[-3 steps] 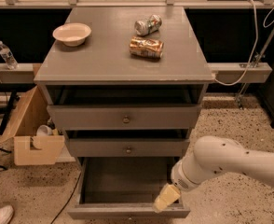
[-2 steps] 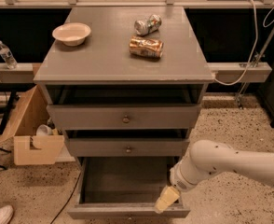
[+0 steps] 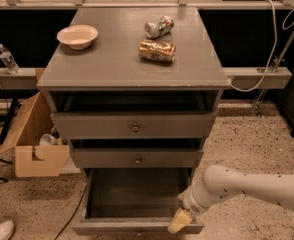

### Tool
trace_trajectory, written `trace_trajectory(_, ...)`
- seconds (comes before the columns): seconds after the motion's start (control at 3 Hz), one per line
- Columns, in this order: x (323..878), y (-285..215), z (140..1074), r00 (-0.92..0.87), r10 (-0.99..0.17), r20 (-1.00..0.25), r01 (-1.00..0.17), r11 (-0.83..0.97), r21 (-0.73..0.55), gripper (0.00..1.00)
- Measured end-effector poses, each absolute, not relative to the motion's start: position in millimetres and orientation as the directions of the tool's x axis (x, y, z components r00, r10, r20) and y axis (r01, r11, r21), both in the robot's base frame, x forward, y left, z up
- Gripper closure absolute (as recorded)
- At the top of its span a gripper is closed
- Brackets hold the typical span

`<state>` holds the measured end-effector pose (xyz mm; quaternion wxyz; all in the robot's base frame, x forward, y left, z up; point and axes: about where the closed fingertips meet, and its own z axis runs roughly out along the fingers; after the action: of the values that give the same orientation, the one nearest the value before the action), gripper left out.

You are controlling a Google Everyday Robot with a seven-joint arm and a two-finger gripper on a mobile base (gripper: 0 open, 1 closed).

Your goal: Close bottom drawer

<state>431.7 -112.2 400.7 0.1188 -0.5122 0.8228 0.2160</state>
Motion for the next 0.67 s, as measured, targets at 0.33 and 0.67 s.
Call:
trace_trajectory(0.33,430,-115,368,-0.428,-0.792,-0.436,-0.903,0.357,0.238,0.41)
trace_trajectory(0.67,426,-114,334,-0.430,-0.790,-0.437,-0.901,0.343,0.267,0.65)
